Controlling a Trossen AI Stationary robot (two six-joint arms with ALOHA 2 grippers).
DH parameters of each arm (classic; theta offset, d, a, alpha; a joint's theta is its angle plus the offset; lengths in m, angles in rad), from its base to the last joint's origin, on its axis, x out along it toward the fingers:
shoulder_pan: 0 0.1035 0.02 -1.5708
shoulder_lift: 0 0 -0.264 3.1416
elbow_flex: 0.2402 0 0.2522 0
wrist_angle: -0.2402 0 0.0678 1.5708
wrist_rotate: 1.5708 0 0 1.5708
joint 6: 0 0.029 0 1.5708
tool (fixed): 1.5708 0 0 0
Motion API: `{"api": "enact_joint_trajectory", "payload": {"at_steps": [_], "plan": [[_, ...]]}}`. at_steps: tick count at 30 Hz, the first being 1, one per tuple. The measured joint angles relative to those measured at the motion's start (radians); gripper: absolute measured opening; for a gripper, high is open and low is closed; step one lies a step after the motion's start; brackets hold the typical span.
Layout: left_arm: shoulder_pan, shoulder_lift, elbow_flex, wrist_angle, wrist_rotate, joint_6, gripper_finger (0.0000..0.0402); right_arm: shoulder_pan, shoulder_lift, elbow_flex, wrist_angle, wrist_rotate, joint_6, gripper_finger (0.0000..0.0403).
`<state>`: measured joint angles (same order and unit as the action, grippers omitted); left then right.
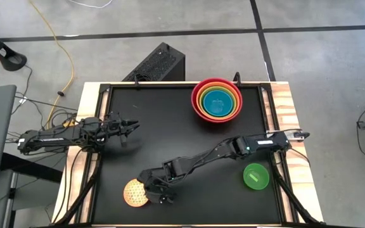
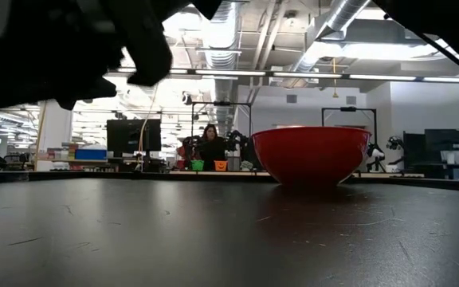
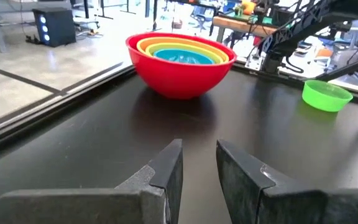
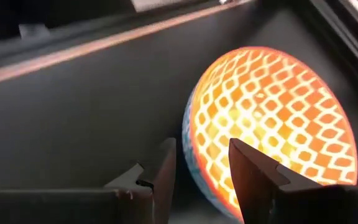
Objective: Nest bowls inside each other
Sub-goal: Stack the orange and blue bowl on top of the blue bowl
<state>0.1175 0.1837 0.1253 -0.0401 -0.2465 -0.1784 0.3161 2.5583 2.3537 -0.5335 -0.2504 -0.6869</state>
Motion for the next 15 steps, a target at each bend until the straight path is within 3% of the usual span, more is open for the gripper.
{"api": "enact_joint_trajectory", "payload": {"at_steps": [8,15], "plan": [[0.0,0.0,0.0,0.0,0.0,0.002,0.0087,0.005,0.018,-0.012,0.002,0.077,-0.156,0.0157],[0.0,0.0,0.0,0.001,0.0,0.016,0.0087,0.005,0.017,-0.012,0.02,0.072,-0.209,0.011]]}}
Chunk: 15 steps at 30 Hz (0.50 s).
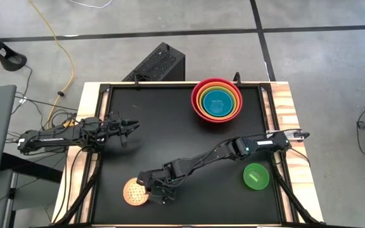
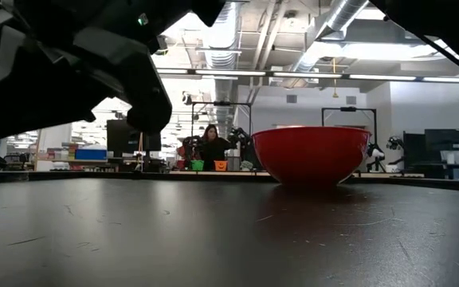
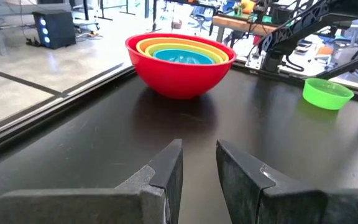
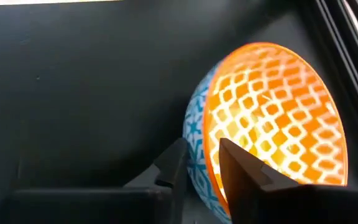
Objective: Nest bowls inside each other
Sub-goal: Stack the orange and blue bowl on top of the blue bowl
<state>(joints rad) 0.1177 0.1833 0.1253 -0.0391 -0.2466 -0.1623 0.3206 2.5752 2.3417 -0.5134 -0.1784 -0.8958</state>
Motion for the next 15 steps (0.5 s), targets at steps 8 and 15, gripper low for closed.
{"api": "enact_joint_trajectory", "payload": {"at_steps": [8,15], "plan": [[0.0,0.0,0.0,0.0,0.0,0.0,0.0087,0.0,-0.004,0.005,-0.018,-0.003,-0.021,0.0012],[0.0,0.0,0.0,-0.001,0.0,0.0,0.0087,-0.004,-0.11,0.007,-0.177,-0.003,0.033,0.0007]]}}
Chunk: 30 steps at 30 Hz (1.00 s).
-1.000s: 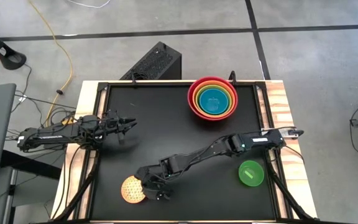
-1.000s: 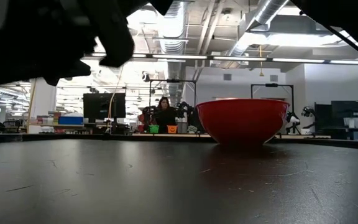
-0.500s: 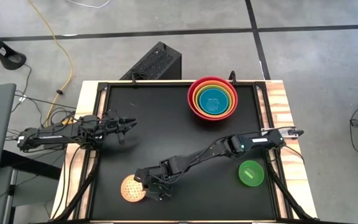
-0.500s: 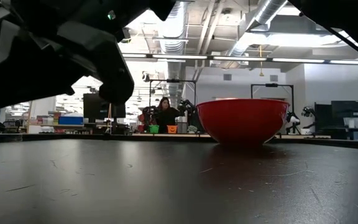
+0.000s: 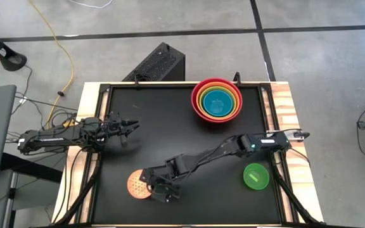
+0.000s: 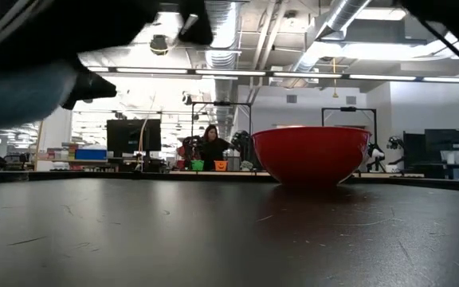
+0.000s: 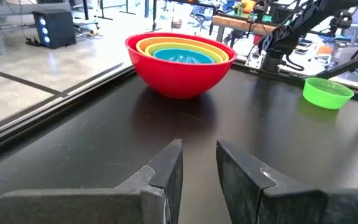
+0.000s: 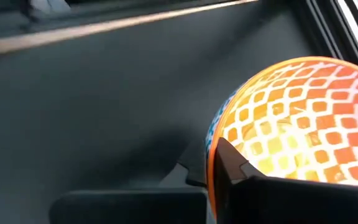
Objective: Nest bowls inside each other
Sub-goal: Stack the orange and blue bowl on top of the blue bowl
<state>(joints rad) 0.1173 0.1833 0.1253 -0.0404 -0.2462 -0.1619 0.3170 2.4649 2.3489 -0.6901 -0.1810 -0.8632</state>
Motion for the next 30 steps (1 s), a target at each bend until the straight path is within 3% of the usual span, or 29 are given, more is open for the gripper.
{"api": "enact_joint_trajectory", "payload": {"at_steps": [3,9,17,25,30], "plan": [[0.0,0.0,0.0,-0.001,0.0,0.003,0.0087,-0.013,-0.085,0.0,-0.139,0.013,0.108,0.0005],[0.0,0.0,0.0,-0.002,-0.002,0.035,0.0087,-0.077,-0.237,0.001,-0.453,0.167,0.272,0.0003],[0.0,0.0,0.0,-0.003,-0.002,0.035,0.0087,-0.284,-0.394,-0.033,-0.843,0.269,0.464,0.0001],[0.0,0.0,0.0,-0.022,-0.004,0.045,0.0087,-0.582,-0.644,-0.356,-0.759,0.266,0.472,0.0],[0.0,0.0,0.0,-0.025,-0.004,0.043,0.0087,-0.722,-0.848,-0.713,-0.487,0.266,0.501,0.0]]}}
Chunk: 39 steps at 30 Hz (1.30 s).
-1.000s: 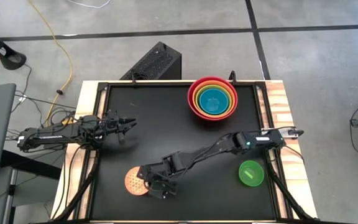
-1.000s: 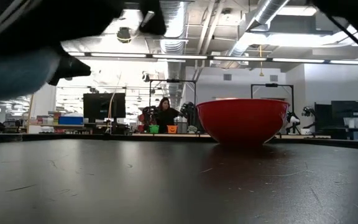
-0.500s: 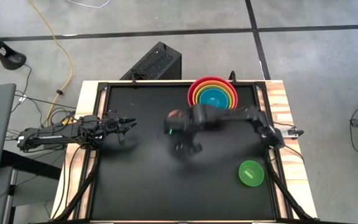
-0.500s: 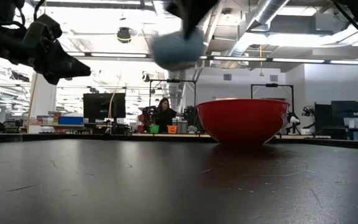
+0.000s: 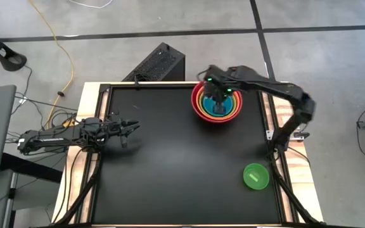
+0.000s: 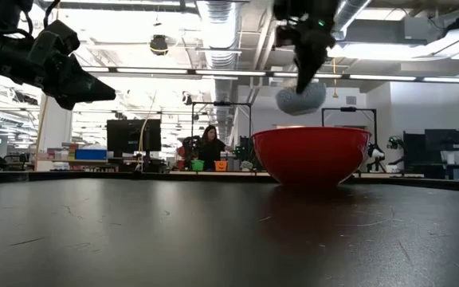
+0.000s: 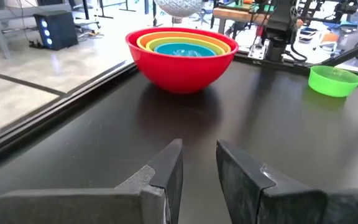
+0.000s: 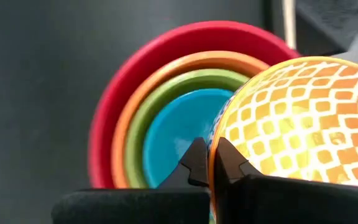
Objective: Nest bowls inside each other
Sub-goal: Stack the orange and blue bowl on top of the blue bowl
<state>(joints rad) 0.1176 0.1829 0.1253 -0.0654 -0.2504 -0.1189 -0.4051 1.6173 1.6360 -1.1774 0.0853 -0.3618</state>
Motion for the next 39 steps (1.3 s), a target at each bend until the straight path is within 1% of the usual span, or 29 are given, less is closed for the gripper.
{"api": "enact_joint_trajectory", "payload": {"at_steps": [2,5,9,13,22,35,39], "plan": [[0.0,0.0,0.0,-0.01,0.0,-0.006,0.0087,-0.03,-0.068,-0.135,0.121,0.0,-0.003,0.0],[0.0,0.0,0.0,-0.028,-0.001,-0.006,0.0087,-0.044,-0.123,-0.292,0.263,-0.002,-0.002,0.0],[0.0,0.0,0.0,-0.033,-0.03,-0.007,0.0087,-0.038,-0.161,-0.409,0.344,-0.014,-0.003,0.0],[0.0,0.0,0.0,-0.033,-0.036,-0.007,0.0087,-0.04,-0.155,-0.483,0.391,-0.014,0.013,0.0],[0.0,0.0,0.0,-0.033,-0.038,-0.035,0.0087,-0.042,-0.157,-0.58,0.548,-0.011,0.038,0.0],[0.0,0.0,0.0,-0.032,-0.035,-0.044,0.0087,-0.05,-0.132,-0.638,0.599,-0.012,0.096,0.0001],[0.0,0.0,0.0,-0.031,-0.034,-0.051,0.0087,-0.057,-0.132,-0.644,0.599,-0.006,0.15,0.0019]]}}
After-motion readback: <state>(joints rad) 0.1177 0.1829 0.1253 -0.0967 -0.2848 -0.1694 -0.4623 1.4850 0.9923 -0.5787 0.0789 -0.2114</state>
